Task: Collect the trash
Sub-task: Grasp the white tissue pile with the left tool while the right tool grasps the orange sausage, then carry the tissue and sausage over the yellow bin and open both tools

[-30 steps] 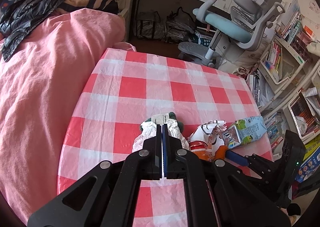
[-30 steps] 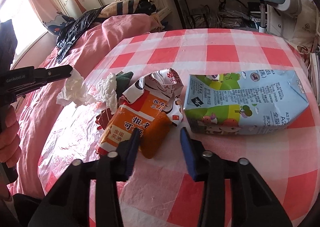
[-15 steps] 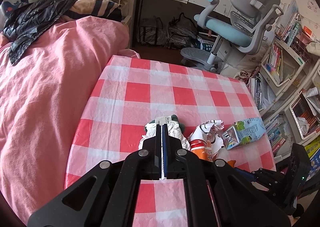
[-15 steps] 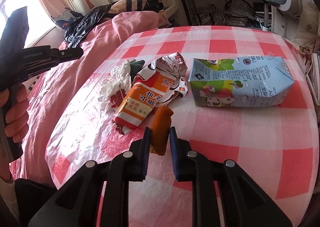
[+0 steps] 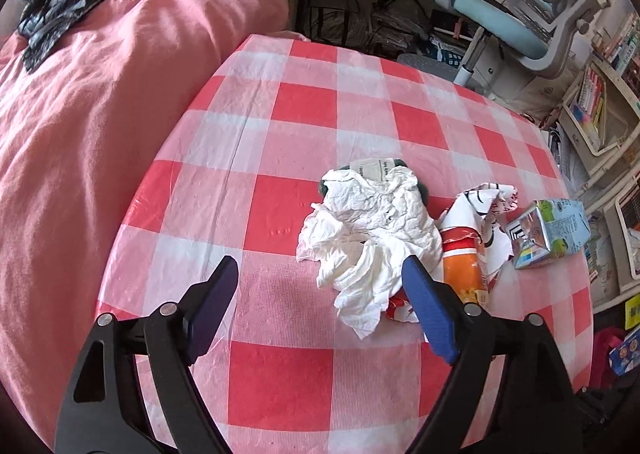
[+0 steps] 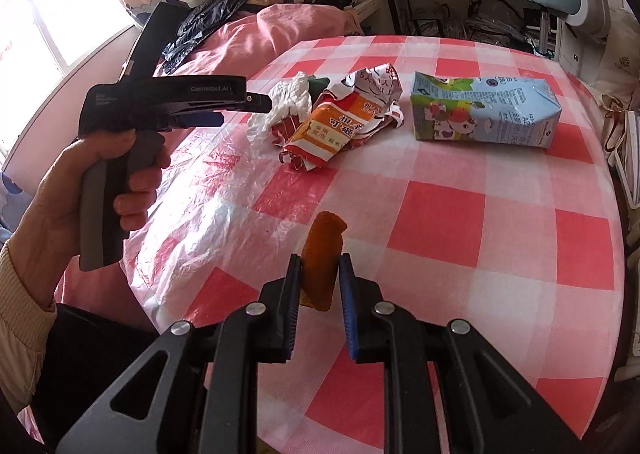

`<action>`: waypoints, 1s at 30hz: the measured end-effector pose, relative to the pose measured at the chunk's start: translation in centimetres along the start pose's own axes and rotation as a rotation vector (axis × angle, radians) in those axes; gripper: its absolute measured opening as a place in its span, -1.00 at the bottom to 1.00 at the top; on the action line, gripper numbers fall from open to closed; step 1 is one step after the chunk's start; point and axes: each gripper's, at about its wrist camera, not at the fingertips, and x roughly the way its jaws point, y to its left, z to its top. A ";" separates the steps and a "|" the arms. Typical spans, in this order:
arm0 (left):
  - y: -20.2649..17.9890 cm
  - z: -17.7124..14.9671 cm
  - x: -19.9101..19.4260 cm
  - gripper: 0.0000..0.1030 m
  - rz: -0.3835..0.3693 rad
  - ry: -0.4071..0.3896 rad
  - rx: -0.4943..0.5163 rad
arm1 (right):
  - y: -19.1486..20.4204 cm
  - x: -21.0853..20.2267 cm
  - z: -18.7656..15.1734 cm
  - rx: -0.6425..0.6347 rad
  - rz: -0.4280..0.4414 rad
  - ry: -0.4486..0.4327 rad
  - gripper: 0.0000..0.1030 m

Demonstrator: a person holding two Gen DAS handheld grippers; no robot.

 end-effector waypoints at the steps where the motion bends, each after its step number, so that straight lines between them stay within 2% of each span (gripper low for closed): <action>1: 0.2 0.0 0.5 0.56 0.001 0.008 -0.014 | -0.1 0.2 0.0 0.000 0.001 0.003 -0.62; 3: 0.4 0.1 1.3 0.56 0.007 0.024 -0.023 | -0.2 0.6 0.2 -0.005 -0.001 0.007 -0.62; 5: 0.3 0.2 1.4 0.46 0.003 0.013 -0.017 | -0.3 1.0 0.3 -0.003 0.002 0.013 -0.62; 7: 0.2 0.3 1.3 0.09 -0.029 0.010 -0.013 | -0.3 1.4 0.3 -0.004 0.005 0.022 -0.62; 9: 0.4 0.3 1.3 -0.59 -0.074 0.028 -0.024 | -0.2 1.6 0.2 -0.011 0.004 0.023 -0.62; 10: 0.4 0.3 1.1 -0.64 -0.087 0.024 -0.032 | -0.2 1.5 0.2 -0.013 0.004 0.023 -0.62; 13: 0.4 0.1 -0.4 -0.67 -0.102 -0.001 -0.023 | -0.1 1.2 -0.1 -0.014 -0.001 0.021 -0.62; 18: 0.1 -1.1 -5.1 -0.68 -0.111 -0.086 0.016 | 0.7 0.5 -0.4 -0.039 -0.005 0.000 -0.62; 21: -0.5 -2.5 -7.5 -0.68 -0.092 -0.122 0.066 | 1.3 -0.3 -0.4 -0.057 -0.007 -0.017 -0.62; 30: -2.3 -7.2 -11.8 -0.68 -0.088 -0.169 0.120 | 3.1 -3.1 -1.8 -0.094 0.006 -0.069 -0.62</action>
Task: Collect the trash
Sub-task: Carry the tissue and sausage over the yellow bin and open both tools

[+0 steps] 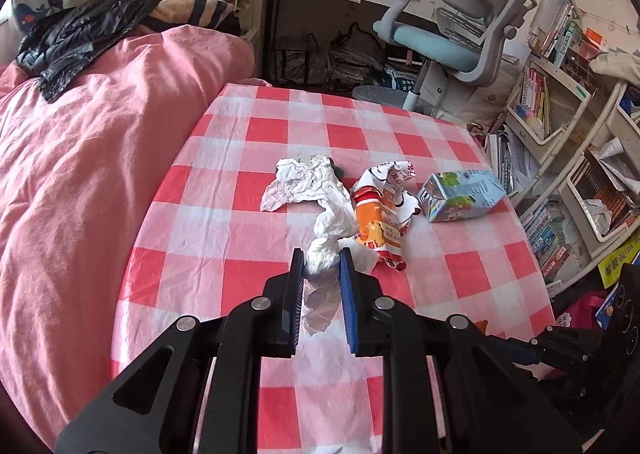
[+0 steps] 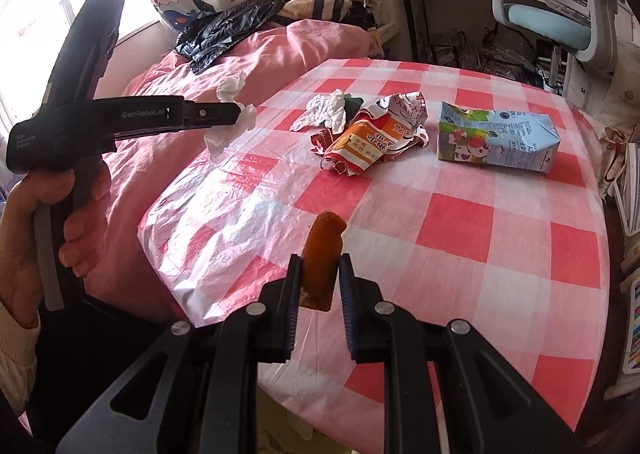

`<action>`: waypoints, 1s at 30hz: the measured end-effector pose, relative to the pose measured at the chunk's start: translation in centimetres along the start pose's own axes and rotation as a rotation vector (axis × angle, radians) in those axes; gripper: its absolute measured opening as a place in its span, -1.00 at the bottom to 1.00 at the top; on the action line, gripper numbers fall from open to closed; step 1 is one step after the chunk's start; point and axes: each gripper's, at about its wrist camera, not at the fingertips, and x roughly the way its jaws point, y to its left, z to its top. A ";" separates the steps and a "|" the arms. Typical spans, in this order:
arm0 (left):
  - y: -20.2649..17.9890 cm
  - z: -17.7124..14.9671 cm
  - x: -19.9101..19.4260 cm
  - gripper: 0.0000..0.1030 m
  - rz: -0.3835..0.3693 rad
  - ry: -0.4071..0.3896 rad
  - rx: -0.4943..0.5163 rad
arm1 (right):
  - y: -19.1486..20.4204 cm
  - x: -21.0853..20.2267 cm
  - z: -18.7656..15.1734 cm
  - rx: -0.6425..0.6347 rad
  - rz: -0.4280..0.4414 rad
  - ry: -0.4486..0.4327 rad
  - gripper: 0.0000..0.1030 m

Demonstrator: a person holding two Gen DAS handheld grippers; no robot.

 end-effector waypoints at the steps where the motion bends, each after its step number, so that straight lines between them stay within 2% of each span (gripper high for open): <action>1: -0.4 -0.4 -0.4 -0.68 0.004 -0.004 0.011 | 0.2 -0.2 -0.2 -0.001 0.003 -0.001 -0.62; 8: -2.2 -3.6 -2.8 -0.68 0.027 -0.017 0.067 | 2.1 -2.0 -2.3 -0.050 0.023 0.003 -0.62; 15: -3.7 -6.8 -4.7 -0.67 0.055 -0.018 0.122 | 4.9 -2.7 -5.8 -0.138 0.056 0.067 -0.62; 26: -5.2 -11.9 -5.5 -0.67 0.081 0.045 0.207 | 5.9 -2.4 -9.5 -0.149 0.081 0.155 -0.58; 27: -5.5 -12.4 -5.5 -0.67 0.080 0.056 0.214 | 6.0 -2.1 -9.8 -0.149 0.086 0.178 -0.51; 28: -5.6 -12.9 -5.4 -0.67 0.077 0.071 0.221 | 6.0 -1.8 -10.1 -0.150 0.085 0.201 -0.27; 29: -5.8 -13.5 -5.2 -0.67 0.072 0.090 0.230 | 6.0 -1.6 -10.4 -0.156 0.076 0.213 -0.11; 30: -6.0 -14.1 -5.1 -0.67 0.065 0.110 0.238 | 6.0 -1.7 -10.7 -0.161 0.068 0.216 -0.09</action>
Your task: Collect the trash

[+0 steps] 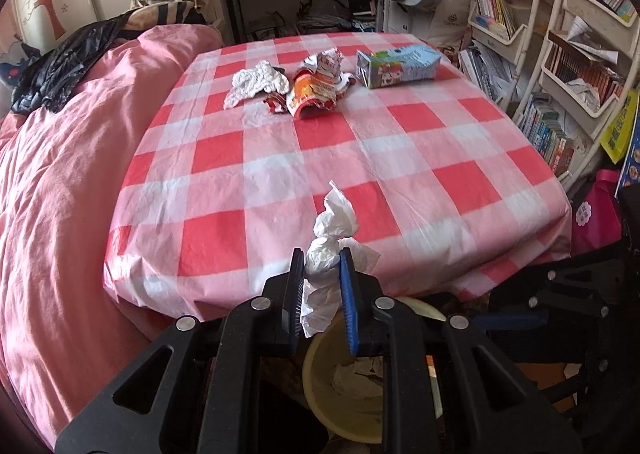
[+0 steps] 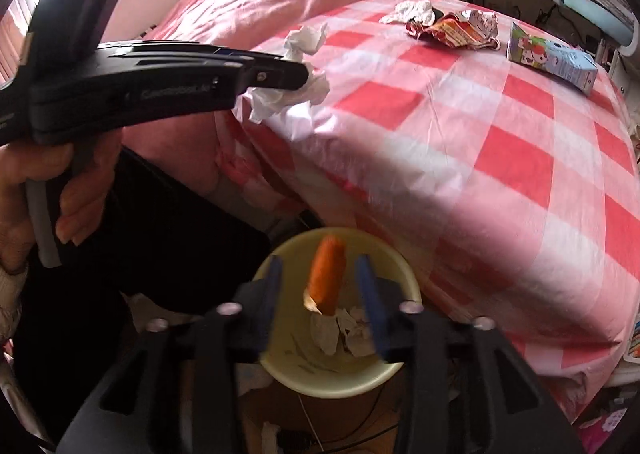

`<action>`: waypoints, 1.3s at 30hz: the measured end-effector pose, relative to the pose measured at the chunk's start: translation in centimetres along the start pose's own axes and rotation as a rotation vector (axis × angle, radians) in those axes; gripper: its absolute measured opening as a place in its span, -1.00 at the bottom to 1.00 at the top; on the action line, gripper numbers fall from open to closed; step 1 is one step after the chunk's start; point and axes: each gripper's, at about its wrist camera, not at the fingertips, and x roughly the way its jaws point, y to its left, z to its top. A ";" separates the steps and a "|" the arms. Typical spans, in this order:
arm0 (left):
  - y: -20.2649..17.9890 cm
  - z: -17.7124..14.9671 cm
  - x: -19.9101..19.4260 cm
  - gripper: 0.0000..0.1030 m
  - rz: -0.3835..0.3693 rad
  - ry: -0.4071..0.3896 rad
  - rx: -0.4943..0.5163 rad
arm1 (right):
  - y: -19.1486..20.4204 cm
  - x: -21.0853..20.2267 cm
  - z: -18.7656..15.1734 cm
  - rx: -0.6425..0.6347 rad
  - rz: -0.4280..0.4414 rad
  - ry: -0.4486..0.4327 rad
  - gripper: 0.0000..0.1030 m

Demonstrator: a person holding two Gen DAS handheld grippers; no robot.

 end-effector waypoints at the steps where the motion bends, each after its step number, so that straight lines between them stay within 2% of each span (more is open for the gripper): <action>1: -0.4 -0.5 0.3 -0.67 -0.015 0.027 0.010 | 0.0 0.0 -0.2 -0.001 -0.007 0.003 -0.06; 3: -1.3 -1.9 1.2 -0.66 -0.062 0.107 0.039 | -0.5 -0.3 -0.5 0.013 -0.030 0.001 0.12; 5: -2.2 -3.5 1.8 -0.55 -0.092 0.172 0.063 | -1.1 -0.5 -1.0 0.033 -0.061 0.003 0.23; 7: -2.7 -4.6 1.7 -0.16 -0.079 0.193 0.087 | -1.8 -0.4 -1.4 0.046 -0.106 0.020 0.31; 10: -2.4 -4.7 0.4 0.35 -0.009 0.131 0.082 | -2.9 -0.6 -1.8 0.082 -0.165 0.028 0.46; 16: 0.5 -2.3 -3.1 0.74 0.118 -0.068 -0.071 | -3.7 -2.6 -2.0 0.113 -0.282 -0.051 0.79; 18: 1.5 -1.9 -4.1 0.83 0.166 -0.122 -0.120 | -3.8 -3.1 -2.0 0.115 -0.321 -0.082 0.82; 21: 2.8 -1.5 -4.8 0.86 0.207 -0.167 -0.195 | -4.0 -4.1 -2.3 0.123 -0.373 -0.123 0.84; 25: 3.4 -0.4 -4.8 0.86 0.212 -0.186 -0.248 | -4.3 -5.2 -2.6 0.132 -0.433 -0.179 0.85; 29: 2.4 1.6 -4.8 0.86 0.198 -0.231 -0.246 | -4.7 -6.0 -2.5 0.138 -0.479 -0.228 0.85; 32: 1.3 3.8 -4.5 0.86 0.180 -0.264 -0.206 | -4.9 -6.4 -2.4 0.142 -0.497 -0.265 0.85; 36: 0.2 6.6 -3.2 0.86 0.197 -0.284 -0.143 | -5.2 -6.5 -2.0 0.168 -0.502 -0.295 0.85; 39: 0.2 7.9 -2.1 0.86 0.206 -0.285 -0.144 | -5.2 -6.3 -1.6 0.178 -0.513 -0.318 0.85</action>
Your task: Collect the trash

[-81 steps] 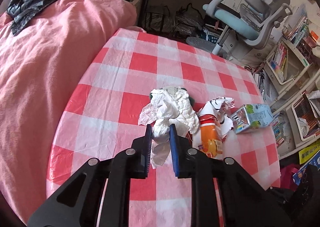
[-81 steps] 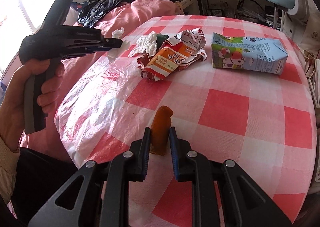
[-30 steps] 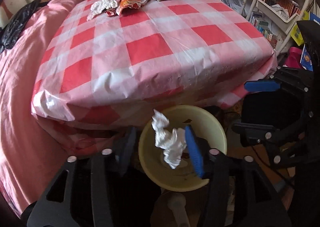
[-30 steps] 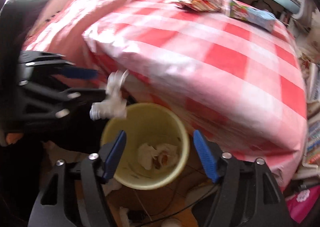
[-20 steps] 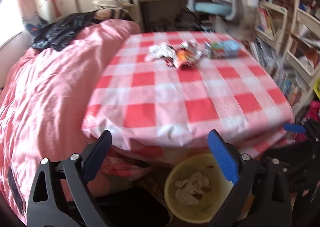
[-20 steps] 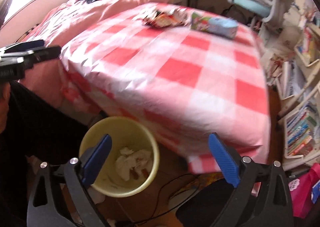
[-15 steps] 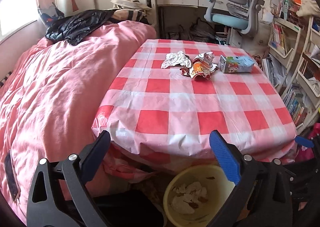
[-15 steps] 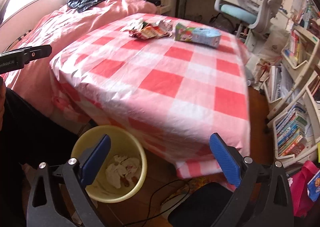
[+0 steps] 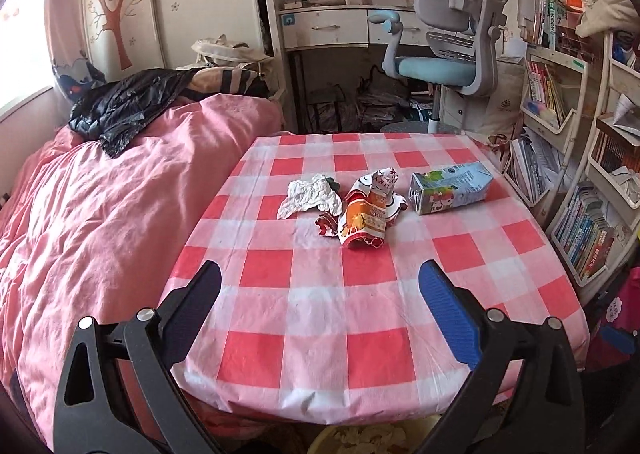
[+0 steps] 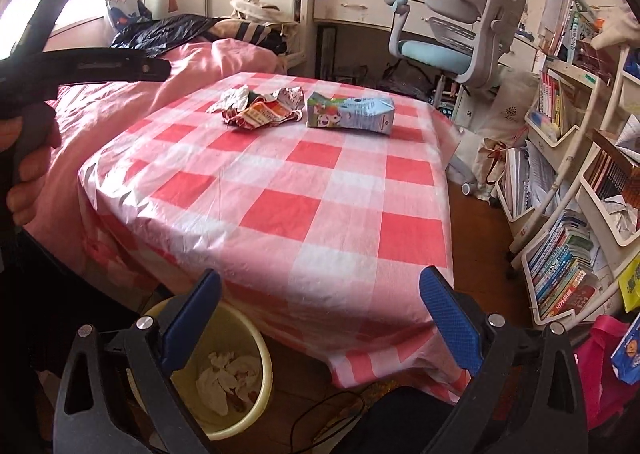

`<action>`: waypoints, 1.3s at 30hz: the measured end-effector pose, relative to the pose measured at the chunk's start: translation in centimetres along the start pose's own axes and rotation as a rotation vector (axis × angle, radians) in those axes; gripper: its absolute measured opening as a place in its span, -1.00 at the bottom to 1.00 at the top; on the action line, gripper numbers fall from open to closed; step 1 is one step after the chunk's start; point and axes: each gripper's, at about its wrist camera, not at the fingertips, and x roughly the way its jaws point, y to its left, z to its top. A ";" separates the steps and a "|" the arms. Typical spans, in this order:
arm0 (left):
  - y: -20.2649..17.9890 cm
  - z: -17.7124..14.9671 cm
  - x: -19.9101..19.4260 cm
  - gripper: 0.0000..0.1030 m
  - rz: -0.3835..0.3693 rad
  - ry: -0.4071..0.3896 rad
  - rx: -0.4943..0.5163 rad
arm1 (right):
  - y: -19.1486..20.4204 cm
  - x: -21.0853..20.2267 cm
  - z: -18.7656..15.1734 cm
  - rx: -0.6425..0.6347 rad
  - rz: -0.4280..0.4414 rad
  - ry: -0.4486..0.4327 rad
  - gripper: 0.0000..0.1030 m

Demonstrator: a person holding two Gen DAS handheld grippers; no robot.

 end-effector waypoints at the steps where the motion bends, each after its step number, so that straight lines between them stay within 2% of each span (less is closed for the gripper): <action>1: 0.0 0.4 0.5 0.86 0.003 0.003 -0.004 | 0.1 0.2 0.2 0.006 -0.004 -0.006 0.85; 10: -0.5 4.9 4.0 0.86 0.025 -0.049 0.005 | 0.8 1.0 1.0 0.046 -0.008 -0.035 0.85; 15: -0.1 4.7 4.6 0.86 0.008 -0.009 -0.019 | 1.0 1.5 1.1 0.044 -0.011 -0.033 0.85; 24: 1.9 3.5 5.7 0.86 0.032 0.040 -0.047 | 1.7 2.3 1.7 0.061 0.015 -0.027 0.85; 39: 1.6 3.4 6.3 0.86 0.022 0.054 -0.034 | 2.8 2.7 1.8 0.007 0.020 -0.022 0.85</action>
